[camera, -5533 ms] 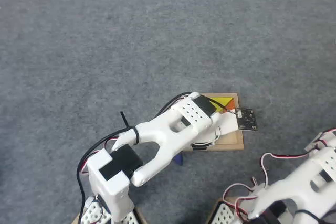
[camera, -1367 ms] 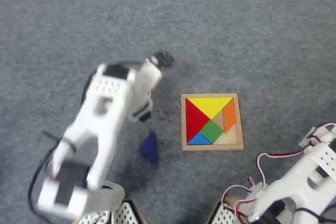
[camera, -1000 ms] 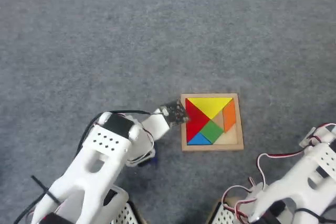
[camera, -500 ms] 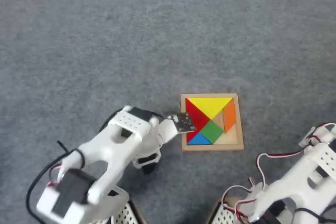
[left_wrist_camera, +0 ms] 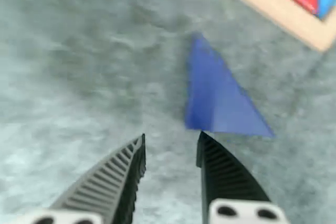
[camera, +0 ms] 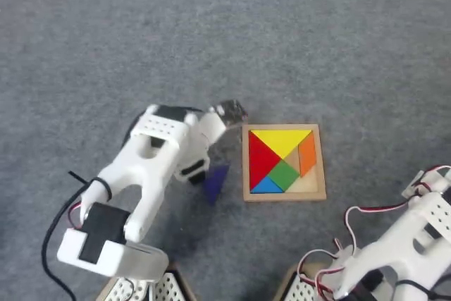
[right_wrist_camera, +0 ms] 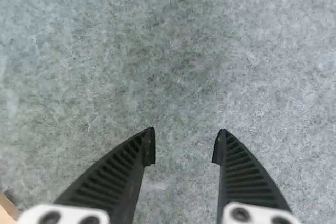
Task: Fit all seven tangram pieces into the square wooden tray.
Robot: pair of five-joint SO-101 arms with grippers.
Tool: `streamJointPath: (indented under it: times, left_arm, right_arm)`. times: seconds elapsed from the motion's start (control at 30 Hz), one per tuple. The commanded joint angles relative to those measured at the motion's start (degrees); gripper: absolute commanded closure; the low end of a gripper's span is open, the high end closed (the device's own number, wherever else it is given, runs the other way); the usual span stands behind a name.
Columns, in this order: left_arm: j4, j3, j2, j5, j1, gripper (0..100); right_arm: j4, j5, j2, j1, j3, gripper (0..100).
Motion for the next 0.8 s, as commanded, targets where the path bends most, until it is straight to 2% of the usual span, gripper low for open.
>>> streamJointPath:
  times: [0.0, 0.07, 0.2, 0.37, 0.47, 0.77]
  left_arm:
    - [1.76, -4.79, -0.44, -0.44, -1.67, 85]
    - [1.85, -4.62, -0.70, 0.53, -1.93, 85]
    - [1.32, -2.42, -0.79, 12.31, 0.00, 84]
    - [-6.24, 4.88, -2.37, 21.36, 5.01, 84]
    - [-7.56, 7.52, -6.15, 25.23, 7.38, 84]
    - [-7.82, 13.14, -13.01, 27.60, 8.88, 84]
  right_arm:
    - [-0.48, 0.88, -0.22, -0.75, -1.76, 81.2]
    - [-0.48, 0.88, -0.22, -0.75, -1.67, 81.2]
    - [-0.48, 0.88, -0.22, -0.92, -1.67, 81.2]
    - [-0.48, 0.88, -0.22, -2.68, -1.58, 81.2]
    - [-0.48, 0.88, -0.22, -2.77, -1.58, 81.2]
    - [-0.48, 0.88, -0.22, -2.86, -1.58, 81.2]
